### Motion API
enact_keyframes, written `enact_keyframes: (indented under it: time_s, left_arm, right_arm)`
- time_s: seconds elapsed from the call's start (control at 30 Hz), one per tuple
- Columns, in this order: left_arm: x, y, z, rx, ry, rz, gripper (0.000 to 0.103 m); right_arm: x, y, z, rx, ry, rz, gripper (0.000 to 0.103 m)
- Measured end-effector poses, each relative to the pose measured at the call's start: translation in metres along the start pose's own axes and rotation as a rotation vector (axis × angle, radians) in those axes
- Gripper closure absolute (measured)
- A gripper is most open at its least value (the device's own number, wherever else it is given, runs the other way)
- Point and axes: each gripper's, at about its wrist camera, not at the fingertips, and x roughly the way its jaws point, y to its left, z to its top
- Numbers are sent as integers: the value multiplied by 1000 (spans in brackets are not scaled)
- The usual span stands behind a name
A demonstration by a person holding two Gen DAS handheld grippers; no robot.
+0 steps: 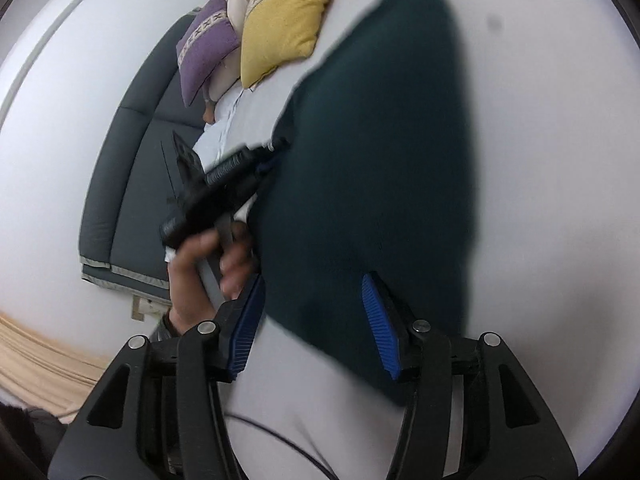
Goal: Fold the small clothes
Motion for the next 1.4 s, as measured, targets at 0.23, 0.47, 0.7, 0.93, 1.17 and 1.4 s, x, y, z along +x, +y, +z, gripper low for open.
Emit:
enact_keyframes:
  time_s: [0.23, 0.47, 0.7, 0.93, 1.17, 1.4]
  left_arm:
    - [1, 1, 1, -5, 4, -6, 80]
    - [-29, 4, -7, -57, 19, 2, 81]
    - [-93, 28, -21, -137, -53, 50, 31]
    - [-65, 37, -31, -144, 74, 57, 31]
    - [-41, 30, -17, -156, 155, -2, 41]
    - [-19, 44, -6, -294, 245, -124, 54]
  right_arm:
    - [-36, -12, -34, 19, -37, -47, 55]
    - [-52, -7, -58, -8, -15, -201, 53]
    - [-89, 1, -42, 16, -189, -155, 33]
    - [-71, -26, 8, 99, -167, -107, 25]
    - [-27, -45, 42, 149, -111, -105, 26]
    - [-3, -44, 57, 138, -57, -111, 31]
